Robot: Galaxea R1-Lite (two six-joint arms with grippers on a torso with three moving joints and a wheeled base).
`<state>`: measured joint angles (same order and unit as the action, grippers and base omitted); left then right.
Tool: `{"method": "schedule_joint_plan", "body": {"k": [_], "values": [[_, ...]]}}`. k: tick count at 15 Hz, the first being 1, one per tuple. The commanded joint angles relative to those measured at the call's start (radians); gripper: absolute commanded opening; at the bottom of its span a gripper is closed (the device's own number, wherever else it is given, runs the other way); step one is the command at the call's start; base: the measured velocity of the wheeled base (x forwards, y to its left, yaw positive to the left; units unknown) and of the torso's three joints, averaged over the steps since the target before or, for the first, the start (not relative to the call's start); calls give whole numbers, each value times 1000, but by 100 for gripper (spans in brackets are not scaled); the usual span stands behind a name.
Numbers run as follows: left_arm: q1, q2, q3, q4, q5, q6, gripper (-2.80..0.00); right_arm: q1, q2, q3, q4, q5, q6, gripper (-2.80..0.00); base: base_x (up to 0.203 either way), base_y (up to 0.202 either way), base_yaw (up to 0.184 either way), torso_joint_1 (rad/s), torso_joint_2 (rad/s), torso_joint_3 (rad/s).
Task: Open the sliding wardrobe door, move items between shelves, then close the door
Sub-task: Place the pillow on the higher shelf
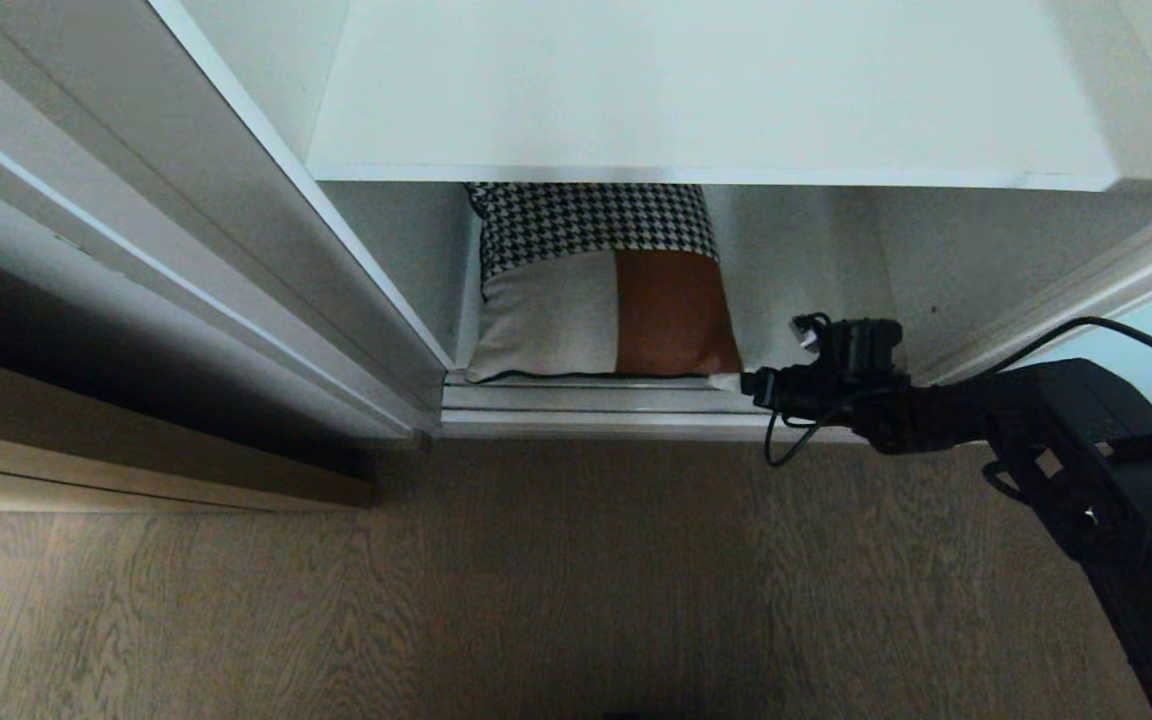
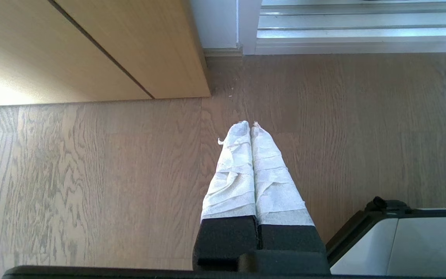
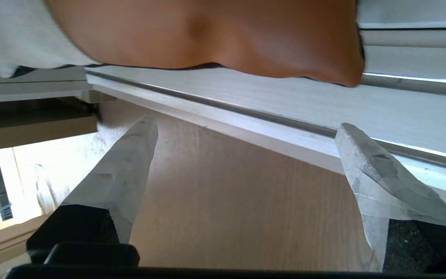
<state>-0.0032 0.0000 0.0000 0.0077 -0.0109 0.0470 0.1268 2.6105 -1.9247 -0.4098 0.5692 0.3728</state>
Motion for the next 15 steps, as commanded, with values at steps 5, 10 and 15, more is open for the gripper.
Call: {"method": "schedule_joint_plan", "body": {"k": [5, 10, 15], "values": [[0, 0, 2, 0, 0, 1, -280, 7, 66, -7, -141, -2, 3, 0, 0, 0, 0, 0, 0, 0], [0, 0, 2, 0, 0, 1, -280, 7, 80, -14, -204, -2, 3, 0, 0, 0, 0, 0, 0, 0], [0, 0, 2, 0, 0, 1, -280, 1, 86, -13, -256, 0, 3, 0, 0, 0, 0, 0, 0, 0]]}}
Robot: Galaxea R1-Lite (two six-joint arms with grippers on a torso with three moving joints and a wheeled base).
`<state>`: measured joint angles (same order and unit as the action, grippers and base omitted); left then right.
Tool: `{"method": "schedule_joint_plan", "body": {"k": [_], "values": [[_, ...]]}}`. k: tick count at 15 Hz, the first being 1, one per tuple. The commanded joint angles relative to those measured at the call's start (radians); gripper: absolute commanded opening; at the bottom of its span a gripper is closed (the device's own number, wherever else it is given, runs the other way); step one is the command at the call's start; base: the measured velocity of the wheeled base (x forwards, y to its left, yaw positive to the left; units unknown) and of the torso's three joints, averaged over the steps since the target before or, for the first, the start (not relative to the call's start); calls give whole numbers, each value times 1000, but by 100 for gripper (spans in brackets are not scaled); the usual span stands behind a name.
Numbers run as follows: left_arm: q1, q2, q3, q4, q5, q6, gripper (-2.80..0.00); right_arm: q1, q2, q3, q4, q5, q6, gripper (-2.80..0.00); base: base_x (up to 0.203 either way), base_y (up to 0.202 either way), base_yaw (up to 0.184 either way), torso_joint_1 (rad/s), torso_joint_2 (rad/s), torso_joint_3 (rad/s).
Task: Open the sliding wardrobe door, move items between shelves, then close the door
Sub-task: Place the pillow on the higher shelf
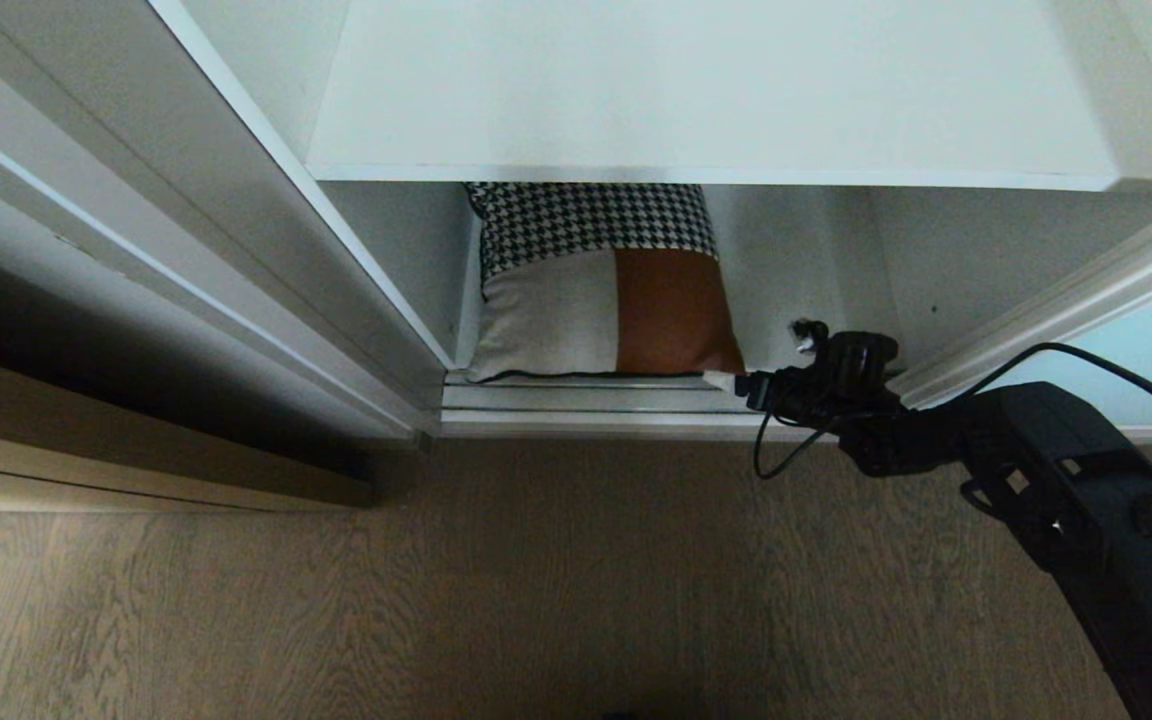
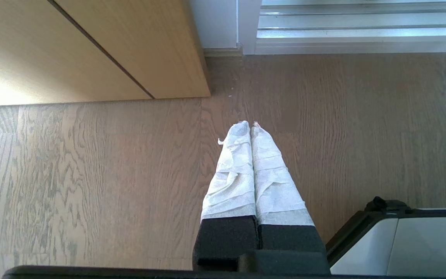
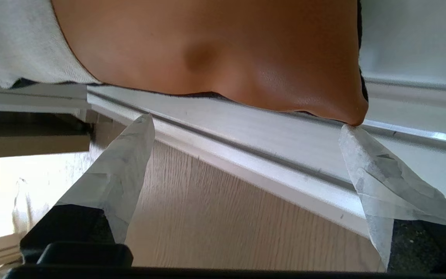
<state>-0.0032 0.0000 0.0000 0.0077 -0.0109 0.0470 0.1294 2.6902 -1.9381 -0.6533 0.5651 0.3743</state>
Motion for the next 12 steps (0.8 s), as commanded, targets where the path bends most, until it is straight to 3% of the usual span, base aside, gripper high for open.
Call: {"method": "schedule_joint_plan", "body": {"k": [1, 12], "values": [[0, 0, 2, 0, 0, 0, -280, -1, 15, -1, -15, -1, 5, 0, 0, 0, 0, 0, 0, 0], [0, 0, 2, 0, 0, 0, -280, -32, 17, -2, -14, -46, 3, 0, 0, 0, 0, 0, 0, 0]]}}
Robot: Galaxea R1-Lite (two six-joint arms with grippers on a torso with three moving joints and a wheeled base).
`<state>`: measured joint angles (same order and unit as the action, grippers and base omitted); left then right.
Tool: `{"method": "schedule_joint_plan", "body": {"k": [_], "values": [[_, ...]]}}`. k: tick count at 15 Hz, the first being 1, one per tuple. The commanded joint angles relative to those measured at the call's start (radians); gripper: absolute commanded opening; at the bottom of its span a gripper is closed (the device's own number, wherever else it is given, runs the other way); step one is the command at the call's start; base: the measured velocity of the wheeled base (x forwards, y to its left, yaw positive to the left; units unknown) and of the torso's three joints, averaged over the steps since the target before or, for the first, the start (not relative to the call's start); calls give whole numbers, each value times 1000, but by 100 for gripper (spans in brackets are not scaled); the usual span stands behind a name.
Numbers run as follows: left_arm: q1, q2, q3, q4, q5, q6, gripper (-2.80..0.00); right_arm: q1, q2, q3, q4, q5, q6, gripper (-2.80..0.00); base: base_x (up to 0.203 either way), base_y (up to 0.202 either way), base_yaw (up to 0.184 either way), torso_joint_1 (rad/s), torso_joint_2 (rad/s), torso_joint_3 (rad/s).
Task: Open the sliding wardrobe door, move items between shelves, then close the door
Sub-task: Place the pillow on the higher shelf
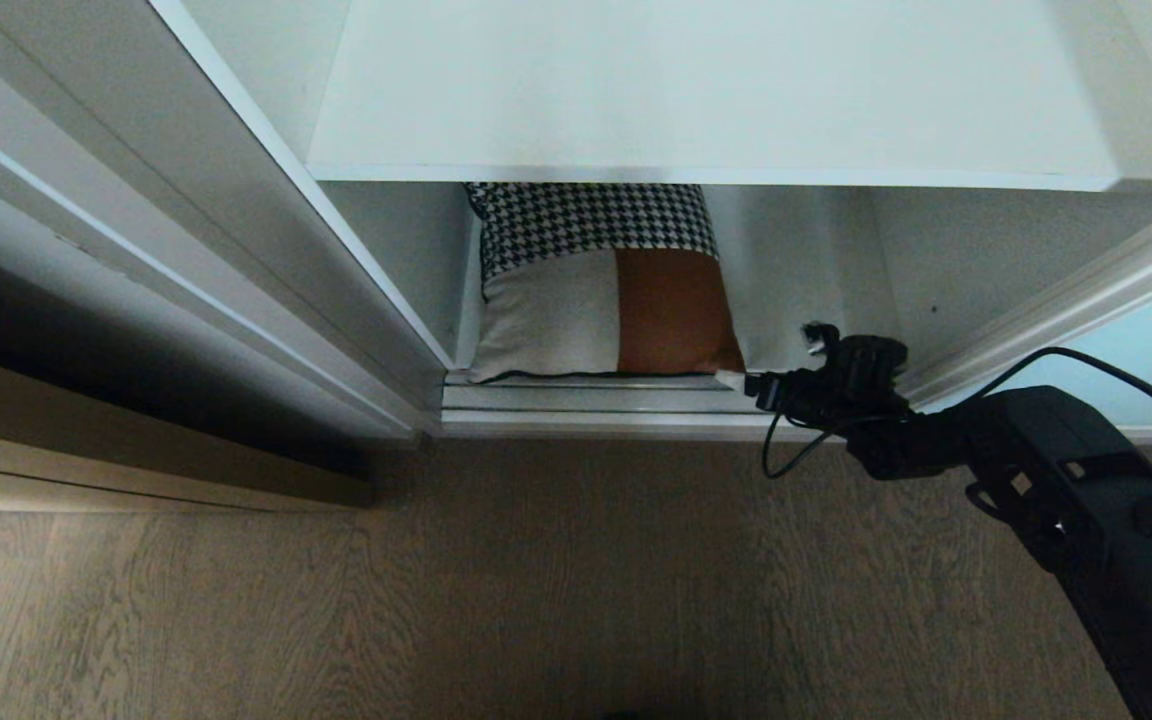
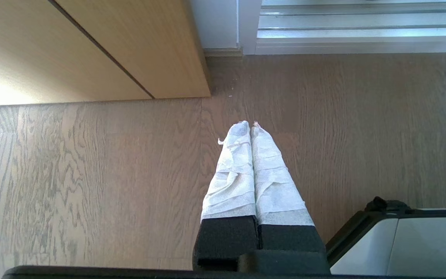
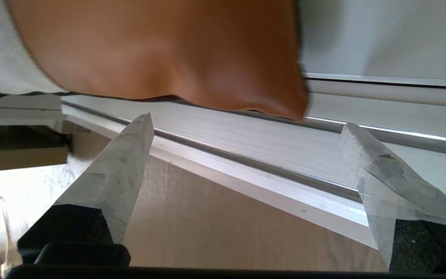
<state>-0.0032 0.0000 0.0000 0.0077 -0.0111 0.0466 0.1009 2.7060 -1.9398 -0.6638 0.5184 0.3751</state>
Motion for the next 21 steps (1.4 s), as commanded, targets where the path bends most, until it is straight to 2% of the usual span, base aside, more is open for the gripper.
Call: {"method": "schedule_joint_plan", "body": {"k": [1, 9, 13, 14, 21], "values": [[0, 0, 2, 0, 0, 1, -280, -10, 2, -1, -3, 0, 2, 0, 0, 0, 0, 0, 0, 0], [0, 0, 2, 0, 0, 1, -280, -16, -11, -2, -5, -1, 6, 0, 0, 0, 0, 0, 0, 0], [0, 0, 2, 0, 0, 1, -280, -13, -11, -2, -5, 0, 44, 0, 0, 0, 0, 0, 0, 0], [0, 0, 2, 0, 0, 1, -280, -13, -14, -2, 3, 5, 47, -280, 0, 0, 0, 0, 0, 0], [0, 0, 2, 0, 0, 1, -280, -3, 2, -4, 6, 17, 47, -280, 0, 0, 0, 0, 0, 0]]}}
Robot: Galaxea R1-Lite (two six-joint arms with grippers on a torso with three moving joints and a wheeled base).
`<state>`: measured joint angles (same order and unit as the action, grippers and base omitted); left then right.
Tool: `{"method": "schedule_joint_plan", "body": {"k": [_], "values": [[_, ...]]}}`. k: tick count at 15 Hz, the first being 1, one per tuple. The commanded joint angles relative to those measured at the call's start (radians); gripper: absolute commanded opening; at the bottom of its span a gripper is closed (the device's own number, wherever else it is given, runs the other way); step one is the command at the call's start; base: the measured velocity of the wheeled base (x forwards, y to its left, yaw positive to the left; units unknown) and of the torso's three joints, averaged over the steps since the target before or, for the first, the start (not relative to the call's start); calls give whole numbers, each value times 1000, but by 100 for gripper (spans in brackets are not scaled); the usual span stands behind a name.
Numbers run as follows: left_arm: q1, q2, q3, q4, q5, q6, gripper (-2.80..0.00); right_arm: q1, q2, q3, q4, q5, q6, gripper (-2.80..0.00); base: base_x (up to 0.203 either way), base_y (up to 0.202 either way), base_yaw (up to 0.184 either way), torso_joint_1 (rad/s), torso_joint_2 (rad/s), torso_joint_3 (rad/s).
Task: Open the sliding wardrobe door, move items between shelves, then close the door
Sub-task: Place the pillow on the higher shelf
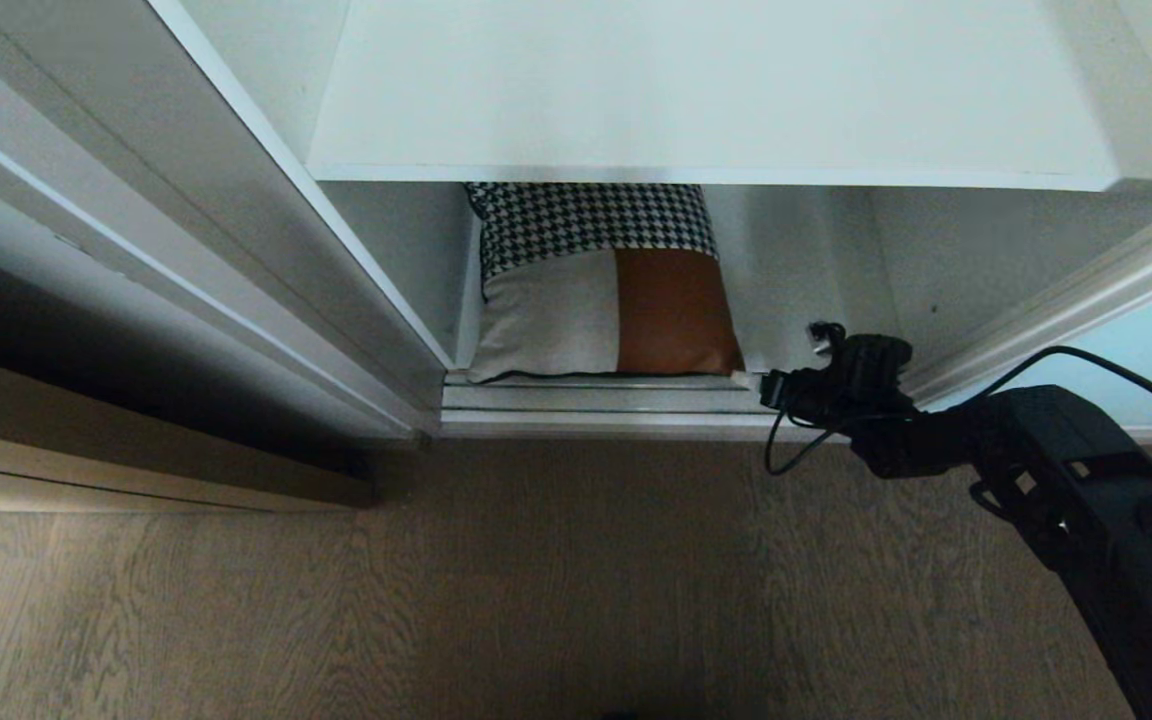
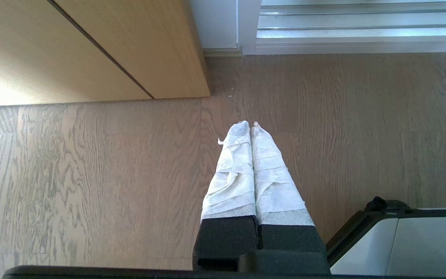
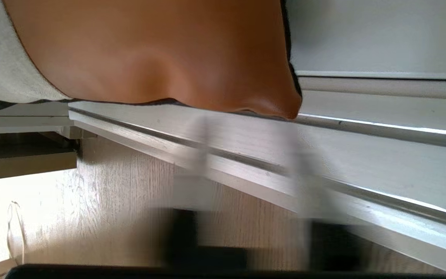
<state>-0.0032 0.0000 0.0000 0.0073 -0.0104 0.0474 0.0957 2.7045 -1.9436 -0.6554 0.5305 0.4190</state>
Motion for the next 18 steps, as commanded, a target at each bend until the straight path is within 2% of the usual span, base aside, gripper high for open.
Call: {"method": "schedule_joint_plan", "body": {"k": [1, 12, 18], "values": [[0, 0, 2, 0, 0, 0, -280, 2, 5, 0, -3, 10, 3, -280, 0, 0, 0, 0, 0, 0], [0, 0, 2, 0, 0, 0, -280, 2, -18, 2, -15, 7, 4, -280, 0, 0, 0, 0, 0, 0], [0, 0, 2, 0, 0, 0, -280, 70, 5, 1, -15, 14, 0, -280, 0, 0, 0, 0, 0, 0]]}}
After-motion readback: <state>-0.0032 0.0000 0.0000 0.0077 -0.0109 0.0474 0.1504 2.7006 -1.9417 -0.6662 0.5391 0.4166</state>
